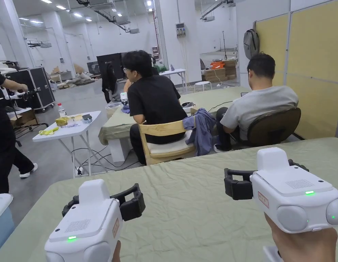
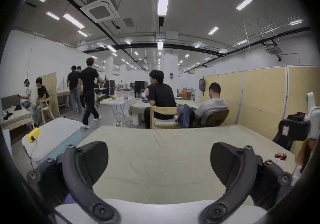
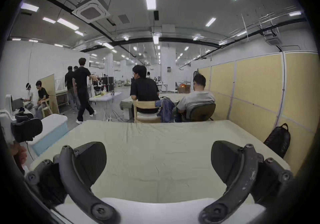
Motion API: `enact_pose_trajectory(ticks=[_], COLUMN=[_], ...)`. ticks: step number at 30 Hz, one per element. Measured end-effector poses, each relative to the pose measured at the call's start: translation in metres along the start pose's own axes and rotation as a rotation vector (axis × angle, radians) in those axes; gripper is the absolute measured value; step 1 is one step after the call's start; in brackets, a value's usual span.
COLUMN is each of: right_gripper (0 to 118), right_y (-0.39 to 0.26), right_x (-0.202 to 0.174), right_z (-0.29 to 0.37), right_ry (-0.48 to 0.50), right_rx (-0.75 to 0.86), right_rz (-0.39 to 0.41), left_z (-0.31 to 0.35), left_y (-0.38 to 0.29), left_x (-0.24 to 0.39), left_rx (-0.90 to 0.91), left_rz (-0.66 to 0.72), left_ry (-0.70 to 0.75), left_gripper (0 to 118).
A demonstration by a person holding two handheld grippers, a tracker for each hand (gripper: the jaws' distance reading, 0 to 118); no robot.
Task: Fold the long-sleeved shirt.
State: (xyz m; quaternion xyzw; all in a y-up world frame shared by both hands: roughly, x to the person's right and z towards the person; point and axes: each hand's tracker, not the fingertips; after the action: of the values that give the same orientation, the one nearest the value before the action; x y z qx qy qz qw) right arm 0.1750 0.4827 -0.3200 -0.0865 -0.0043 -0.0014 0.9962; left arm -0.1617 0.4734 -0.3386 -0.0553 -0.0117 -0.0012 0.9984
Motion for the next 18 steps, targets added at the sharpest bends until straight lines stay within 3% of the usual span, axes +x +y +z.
enact_pose_trajectory(ticks=[18], right_gripper=[118], right_y=[0.002], right_x=[0.001], right_z=[0.001], right_ry=[0.023], right_rx=[-0.012], right_rz=[-0.005], left_z=[0.0], left_y=[0.007], left_x=[-0.01], left_rx=[-0.059], left_rz=[-0.011], left_ry=[0.001], left_gripper=[118])
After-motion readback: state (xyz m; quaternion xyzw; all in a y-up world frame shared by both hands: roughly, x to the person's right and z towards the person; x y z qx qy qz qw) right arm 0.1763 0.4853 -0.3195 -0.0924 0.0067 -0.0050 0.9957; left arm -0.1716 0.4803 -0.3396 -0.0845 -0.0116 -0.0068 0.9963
